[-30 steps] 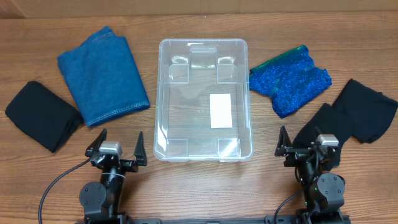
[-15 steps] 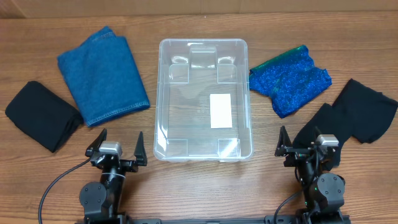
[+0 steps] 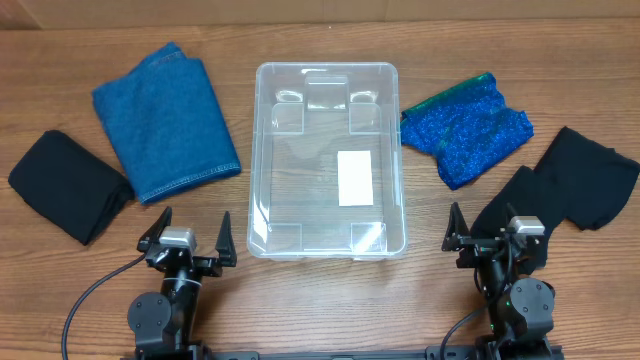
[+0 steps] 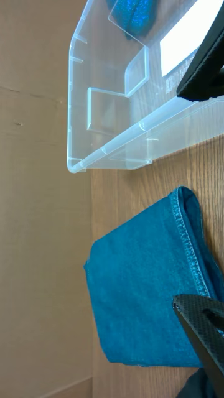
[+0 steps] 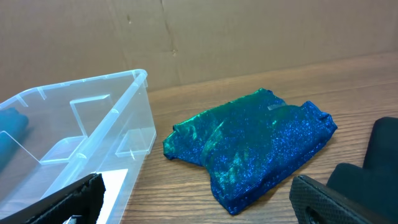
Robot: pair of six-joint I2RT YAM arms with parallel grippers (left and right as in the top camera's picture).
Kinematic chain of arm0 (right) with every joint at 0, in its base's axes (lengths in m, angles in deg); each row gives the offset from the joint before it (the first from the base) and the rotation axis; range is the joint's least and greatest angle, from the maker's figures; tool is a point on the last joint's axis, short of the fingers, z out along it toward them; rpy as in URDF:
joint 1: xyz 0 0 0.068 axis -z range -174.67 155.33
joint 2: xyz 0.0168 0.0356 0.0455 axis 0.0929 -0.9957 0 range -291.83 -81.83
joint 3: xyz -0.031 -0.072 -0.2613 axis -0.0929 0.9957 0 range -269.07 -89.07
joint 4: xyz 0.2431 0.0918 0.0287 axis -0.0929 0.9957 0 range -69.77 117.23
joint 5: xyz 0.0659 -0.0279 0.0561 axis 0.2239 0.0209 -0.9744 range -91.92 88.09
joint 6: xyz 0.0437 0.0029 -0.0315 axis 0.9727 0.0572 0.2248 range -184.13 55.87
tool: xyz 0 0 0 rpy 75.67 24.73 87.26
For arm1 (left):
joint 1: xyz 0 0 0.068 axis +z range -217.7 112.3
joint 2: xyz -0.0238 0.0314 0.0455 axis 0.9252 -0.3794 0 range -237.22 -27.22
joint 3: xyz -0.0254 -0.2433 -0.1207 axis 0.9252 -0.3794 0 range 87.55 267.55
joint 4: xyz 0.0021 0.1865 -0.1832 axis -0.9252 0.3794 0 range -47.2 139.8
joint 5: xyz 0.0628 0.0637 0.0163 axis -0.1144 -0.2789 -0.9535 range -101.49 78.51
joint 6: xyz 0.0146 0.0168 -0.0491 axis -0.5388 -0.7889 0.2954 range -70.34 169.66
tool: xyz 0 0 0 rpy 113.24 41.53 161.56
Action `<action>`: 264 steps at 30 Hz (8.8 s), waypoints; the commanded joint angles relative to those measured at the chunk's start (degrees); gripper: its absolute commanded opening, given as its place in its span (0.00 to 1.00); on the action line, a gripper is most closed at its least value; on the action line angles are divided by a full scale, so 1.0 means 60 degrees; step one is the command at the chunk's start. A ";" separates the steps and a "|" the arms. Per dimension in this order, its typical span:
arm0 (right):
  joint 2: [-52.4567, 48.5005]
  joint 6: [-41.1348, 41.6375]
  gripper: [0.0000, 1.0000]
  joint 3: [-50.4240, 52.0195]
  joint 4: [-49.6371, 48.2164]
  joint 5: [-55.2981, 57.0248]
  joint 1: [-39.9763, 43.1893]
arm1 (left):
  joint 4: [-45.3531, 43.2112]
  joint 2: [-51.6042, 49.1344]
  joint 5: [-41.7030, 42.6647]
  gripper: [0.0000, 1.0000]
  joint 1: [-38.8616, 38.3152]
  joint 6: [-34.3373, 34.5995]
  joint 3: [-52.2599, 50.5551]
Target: Pack container
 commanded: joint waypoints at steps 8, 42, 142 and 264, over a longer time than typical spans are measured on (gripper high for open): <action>0.0040 0.0627 1.00 -0.0102 -0.0113 -0.1115 0.0055 | 0.0004 0.0084 -0.0029 1.00 -0.0047 0.0138 -0.0029; -1.7551 0.1526 1.00 -1.2458 0.6244 -0.4014 0.4167 | 0.8470 -0.8732 -0.0433 1.00 -0.0047 0.0423 1.1901; -1.6017 0.0922 0.07 -0.7566 0.5322 -0.6196 0.7810 | 0.9610 -0.9606 -0.2353 1.00 -0.0047 0.0903 1.1897; -1.4823 -0.1534 1.00 -1.4309 0.6579 0.4914 -0.4452 | 0.9723 -0.9606 -0.2357 1.00 -0.0047 0.0900 1.1897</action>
